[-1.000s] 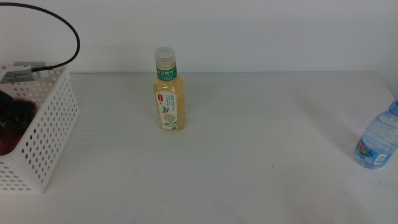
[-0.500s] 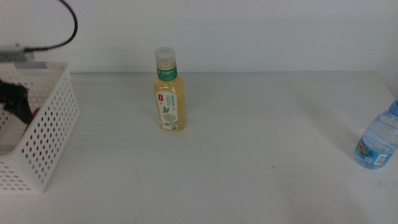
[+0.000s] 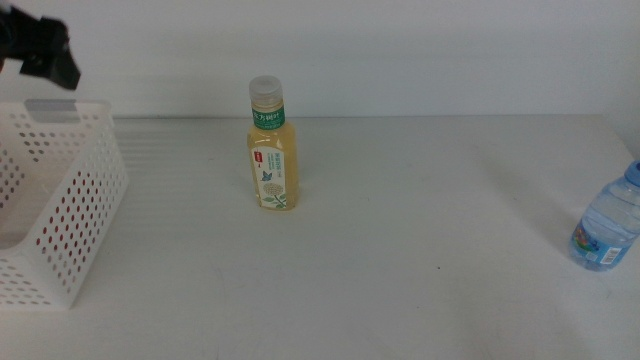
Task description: Use arms to grab the bottles and put them into the dustbin to the left of the table.
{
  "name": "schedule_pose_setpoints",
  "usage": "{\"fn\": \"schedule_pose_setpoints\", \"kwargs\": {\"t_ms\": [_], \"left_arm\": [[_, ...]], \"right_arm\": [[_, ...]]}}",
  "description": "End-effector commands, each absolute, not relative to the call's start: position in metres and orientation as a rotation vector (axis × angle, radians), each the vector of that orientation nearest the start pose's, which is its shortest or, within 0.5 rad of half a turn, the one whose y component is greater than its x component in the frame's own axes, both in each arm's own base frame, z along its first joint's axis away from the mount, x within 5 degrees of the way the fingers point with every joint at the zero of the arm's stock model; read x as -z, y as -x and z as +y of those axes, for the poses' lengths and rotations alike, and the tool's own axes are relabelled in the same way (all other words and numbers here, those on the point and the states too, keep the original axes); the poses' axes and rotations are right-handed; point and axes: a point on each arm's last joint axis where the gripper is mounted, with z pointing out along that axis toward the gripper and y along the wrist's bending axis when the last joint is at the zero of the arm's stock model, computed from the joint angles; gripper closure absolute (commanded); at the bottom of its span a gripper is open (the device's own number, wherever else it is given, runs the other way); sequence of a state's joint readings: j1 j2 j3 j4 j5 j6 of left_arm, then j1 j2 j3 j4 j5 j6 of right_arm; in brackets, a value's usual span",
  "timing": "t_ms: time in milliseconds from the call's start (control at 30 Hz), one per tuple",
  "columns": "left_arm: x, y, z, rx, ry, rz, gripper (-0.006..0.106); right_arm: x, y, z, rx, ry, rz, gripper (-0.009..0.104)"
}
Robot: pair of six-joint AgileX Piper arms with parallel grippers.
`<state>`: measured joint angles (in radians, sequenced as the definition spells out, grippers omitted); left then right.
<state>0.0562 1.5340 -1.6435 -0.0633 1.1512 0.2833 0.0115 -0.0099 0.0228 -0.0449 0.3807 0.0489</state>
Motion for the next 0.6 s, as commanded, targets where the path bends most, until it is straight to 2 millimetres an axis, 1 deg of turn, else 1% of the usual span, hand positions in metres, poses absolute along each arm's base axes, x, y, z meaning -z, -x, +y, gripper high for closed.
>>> {"fn": "schedule_pose_setpoints", "kwargs": {"t_ms": [0, 67, 133, 300, 400, 433, 500, 567], "left_arm": [[-0.439, -0.299, -0.005, -0.05, -0.283, 2.36, 0.013], [-0.443, -0.288, -0.018, -0.053, -0.32, 2.32, 0.013], [-0.441, -0.278, -0.028, -0.063, -0.351, 2.269, 0.013], [-0.427, -0.248, -0.045, -0.03, -0.369, 2.076, 0.013], [-0.409, -0.233, -0.052, 0.016, -0.379, 1.975, 0.013], [-0.396, -0.229, -0.055, 0.028, -0.392, 1.956, 0.013], [-0.38, -0.222, -0.06, 0.047, -0.42, 1.891, 0.013], [-0.359, -0.214, -0.064, 0.07, -0.436, 1.836, 0.013]], "right_arm": [[-0.18, -0.053, -0.001, 0.024, 0.007, 1.776, 0.021], [-0.18, -0.053, -0.001, 0.024, 0.007, 1.776, 0.021], [-0.18, -0.053, -0.001, 0.024, 0.007, 1.776, 0.021], [-0.18, -0.053, -0.001, 0.024, 0.007, 1.776, 0.021], [-0.18, -0.053, -0.001, 0.024, 0.007, 1.776, 0.021], [-0.18, -0.053, -0.001, 0.024, 0.007, 1.776, 0.021], [-0.18, -0.053, -0.001, 0.024, 0.007, 1.776, 0.021], [-0.18, -0.053, -0.001, 0.024, 0.007, 1.776, 0.021]]}}
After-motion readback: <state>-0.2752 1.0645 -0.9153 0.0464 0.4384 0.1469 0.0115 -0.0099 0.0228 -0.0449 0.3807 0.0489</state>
